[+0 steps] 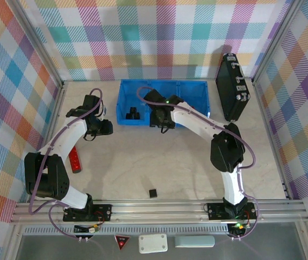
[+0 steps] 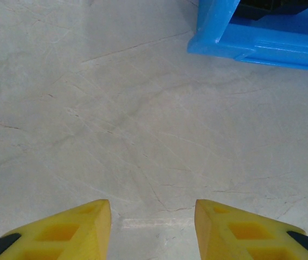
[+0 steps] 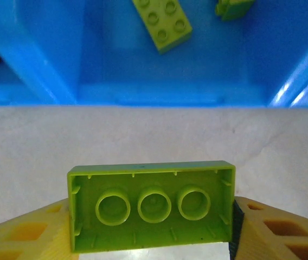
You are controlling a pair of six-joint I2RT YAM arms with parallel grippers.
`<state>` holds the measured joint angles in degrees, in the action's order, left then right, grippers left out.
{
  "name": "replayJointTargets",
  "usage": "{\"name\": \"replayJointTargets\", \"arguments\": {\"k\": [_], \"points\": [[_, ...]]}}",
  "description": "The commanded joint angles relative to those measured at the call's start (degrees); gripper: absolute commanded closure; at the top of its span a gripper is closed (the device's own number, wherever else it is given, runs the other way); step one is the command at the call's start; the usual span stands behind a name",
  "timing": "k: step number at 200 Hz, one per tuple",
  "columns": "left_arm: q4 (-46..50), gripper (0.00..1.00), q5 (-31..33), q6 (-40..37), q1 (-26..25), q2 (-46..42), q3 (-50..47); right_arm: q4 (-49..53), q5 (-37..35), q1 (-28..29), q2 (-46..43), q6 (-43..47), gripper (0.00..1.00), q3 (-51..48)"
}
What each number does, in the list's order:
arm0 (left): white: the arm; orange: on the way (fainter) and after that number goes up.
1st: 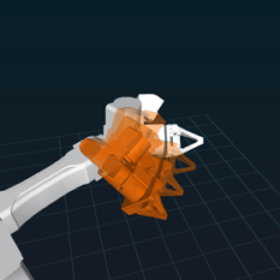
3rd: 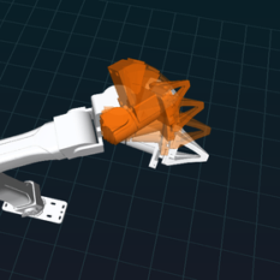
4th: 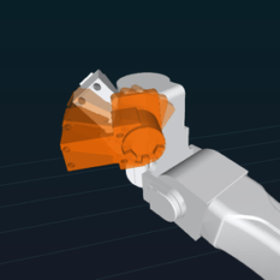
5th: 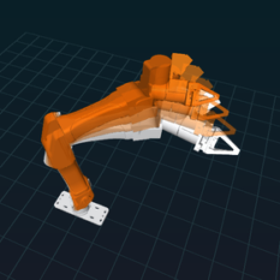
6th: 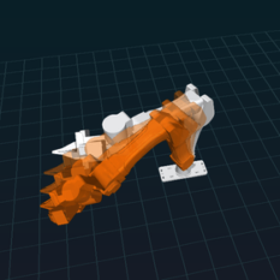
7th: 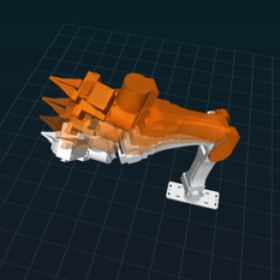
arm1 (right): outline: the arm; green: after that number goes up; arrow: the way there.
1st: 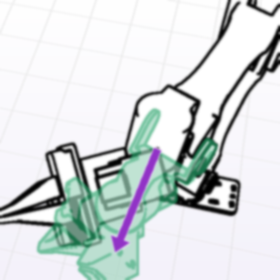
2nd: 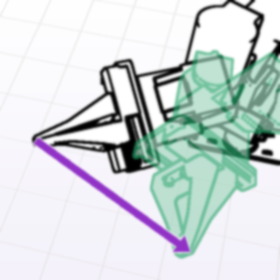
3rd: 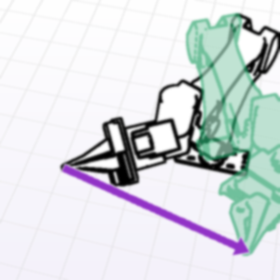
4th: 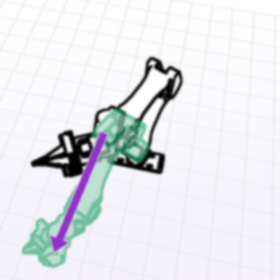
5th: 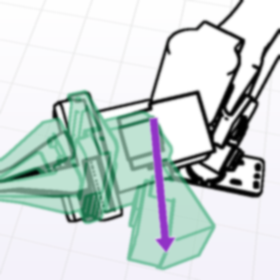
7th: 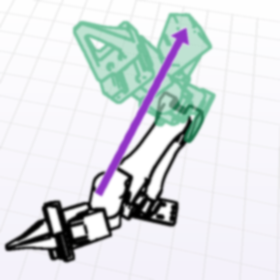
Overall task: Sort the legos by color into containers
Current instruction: Place the lego in the container.
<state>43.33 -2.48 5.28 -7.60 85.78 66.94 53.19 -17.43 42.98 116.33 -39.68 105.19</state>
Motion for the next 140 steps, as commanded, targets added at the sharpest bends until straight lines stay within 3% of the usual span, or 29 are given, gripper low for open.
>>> {"name": "replayJointTargets", "arguments": {"k": [1,69,140], "points": [[0.7,0.55,0.6,-0.7,0.5,-1.4,-0.5,0.8,1.0,-1.3,2.2,3.2,0.41,3.4],[0.8,0.55,1.1,-0.9,0.5,-0.9,-0.1,-1.0,3.2,-5.4,10.7,-4.0,0.4,13.4],[0.6,0.55,0.3,-0.8,0.5,-0.7,-0.2,-0.3,3.4,-9.2,19.9,-3.7,0.4,24.0]]}}
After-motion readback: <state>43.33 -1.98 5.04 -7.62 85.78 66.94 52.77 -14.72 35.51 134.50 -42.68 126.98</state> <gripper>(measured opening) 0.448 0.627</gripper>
